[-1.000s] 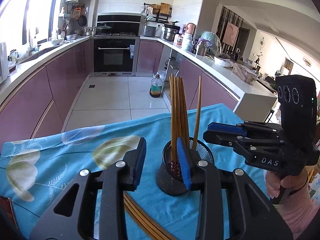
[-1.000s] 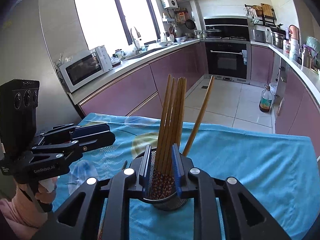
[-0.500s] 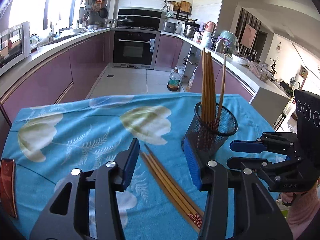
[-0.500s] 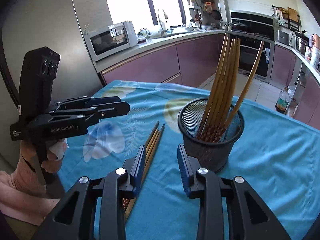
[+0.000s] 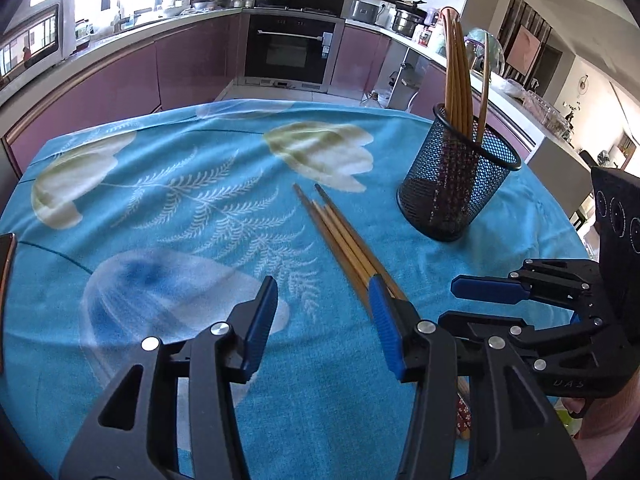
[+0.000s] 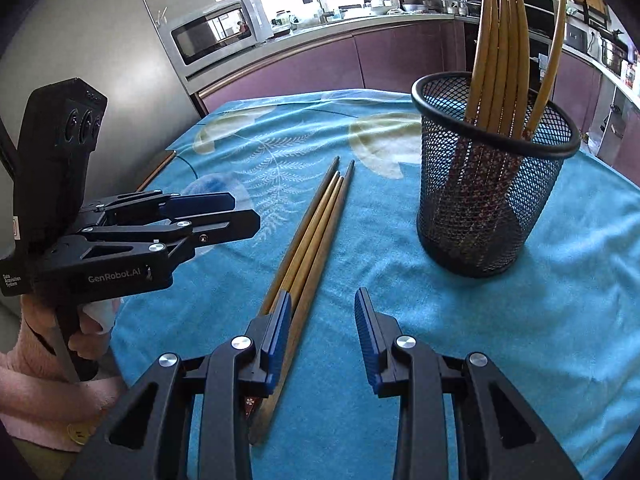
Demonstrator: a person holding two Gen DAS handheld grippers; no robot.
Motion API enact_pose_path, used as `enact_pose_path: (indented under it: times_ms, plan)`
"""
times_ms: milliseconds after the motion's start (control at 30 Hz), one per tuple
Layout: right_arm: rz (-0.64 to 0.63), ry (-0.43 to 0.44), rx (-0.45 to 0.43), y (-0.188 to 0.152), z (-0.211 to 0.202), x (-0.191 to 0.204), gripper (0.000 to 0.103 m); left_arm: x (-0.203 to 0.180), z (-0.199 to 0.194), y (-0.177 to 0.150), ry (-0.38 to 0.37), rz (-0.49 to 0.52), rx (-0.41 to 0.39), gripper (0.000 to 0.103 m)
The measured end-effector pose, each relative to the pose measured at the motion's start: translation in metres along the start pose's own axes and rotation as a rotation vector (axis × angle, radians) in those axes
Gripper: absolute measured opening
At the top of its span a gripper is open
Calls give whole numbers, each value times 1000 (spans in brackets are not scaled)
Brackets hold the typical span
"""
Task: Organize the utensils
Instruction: 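Withdraw both open tools from the cup back over the remaining chopsticks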
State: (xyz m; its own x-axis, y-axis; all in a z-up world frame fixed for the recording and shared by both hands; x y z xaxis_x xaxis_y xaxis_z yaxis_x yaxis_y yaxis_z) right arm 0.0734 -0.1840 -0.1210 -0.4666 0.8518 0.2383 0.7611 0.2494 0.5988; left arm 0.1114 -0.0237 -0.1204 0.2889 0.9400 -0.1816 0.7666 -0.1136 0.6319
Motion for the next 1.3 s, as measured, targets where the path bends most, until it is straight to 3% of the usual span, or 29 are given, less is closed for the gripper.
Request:
enact_pose_path:
  times_ms: [800,1300]
  plan:
    - [17,-70,12,-7,11,-1,31,-16,16,-8,5,41,48,48]
    - [32,-59,10,-7,10,-7,31,-21,27,-9,28,80,78,45]
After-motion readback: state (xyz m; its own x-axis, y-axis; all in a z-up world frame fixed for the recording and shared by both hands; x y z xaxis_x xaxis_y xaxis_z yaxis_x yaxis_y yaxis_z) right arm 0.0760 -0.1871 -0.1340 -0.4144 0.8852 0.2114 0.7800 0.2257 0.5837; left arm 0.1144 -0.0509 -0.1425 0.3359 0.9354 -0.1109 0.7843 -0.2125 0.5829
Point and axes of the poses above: each gripper's, at about its wrist camera, not at the fingertips, and z roughly the way its jaws point, x to its left, y to its top, the point moved 5 cm from there along z, roughly the way its jaws point
